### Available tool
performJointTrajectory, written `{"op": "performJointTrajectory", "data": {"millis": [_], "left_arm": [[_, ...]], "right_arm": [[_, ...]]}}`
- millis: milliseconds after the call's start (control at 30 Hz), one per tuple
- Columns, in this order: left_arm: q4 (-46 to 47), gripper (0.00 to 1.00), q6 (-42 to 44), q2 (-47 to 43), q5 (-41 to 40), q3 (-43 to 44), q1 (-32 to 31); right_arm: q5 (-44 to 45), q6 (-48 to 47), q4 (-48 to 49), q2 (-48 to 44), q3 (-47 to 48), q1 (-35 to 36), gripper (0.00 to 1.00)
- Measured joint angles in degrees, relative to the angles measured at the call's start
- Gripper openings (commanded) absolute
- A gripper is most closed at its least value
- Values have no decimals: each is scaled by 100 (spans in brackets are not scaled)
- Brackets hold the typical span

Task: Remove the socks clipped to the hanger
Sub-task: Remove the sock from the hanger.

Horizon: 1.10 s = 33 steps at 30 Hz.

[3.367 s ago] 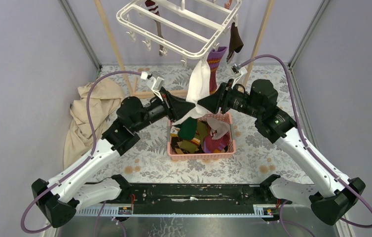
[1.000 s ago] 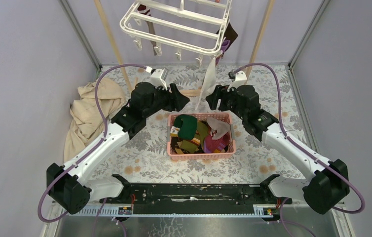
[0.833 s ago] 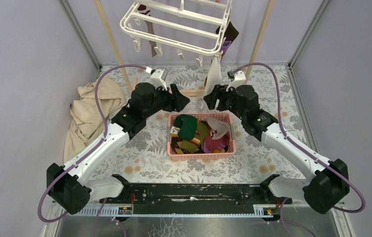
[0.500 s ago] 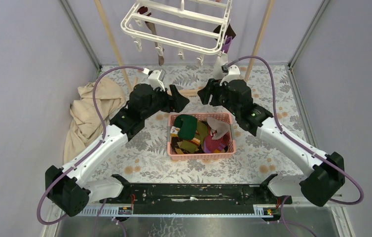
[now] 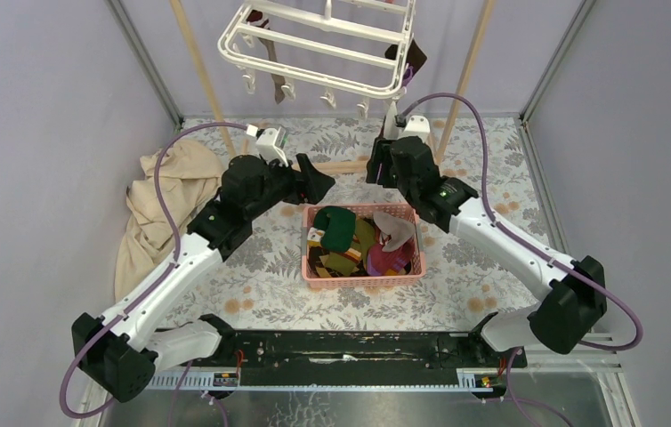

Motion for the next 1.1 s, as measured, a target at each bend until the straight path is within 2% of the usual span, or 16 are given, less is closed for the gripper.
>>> {"op": "performJointTrajectory", "data": {"millis": [133, 200, 433, 500, 633, 733, 767, 1100], "left_arm": [[-4, 82, 0, -46, 0, -39, 9], [-7, 82, 0, -70, 2, -55, 9], [-11, 82, -2, -151, 4, -57, 13], [-17, 82, 0, -173, 4, -57, 13], [-17, 84, -2, -216, 52, -57, 13], [-13, 92, -4, -221, 157, -57, 13], [2, 98, -22, -221, 225, -63, 13], [706, 99, -442, -223, 1128, -378, 37]], "right_arm": [[243, -4, -7, 162, 94, 55, 66], [337, -7, -15, 221, 94, 70, 59], [688, -85, 9, 409, 92, 79, 9], [721, -118, 61, 407, 92, 79, 1], [579, -221, 339, 227, -103, 79, 0], [184, -326, 621, -219, -463, 79, 0], [39, -352, 704, -365, -546, 76, 0], [-1921, -437, 1228, -1561, -708, 81, 0]]}}
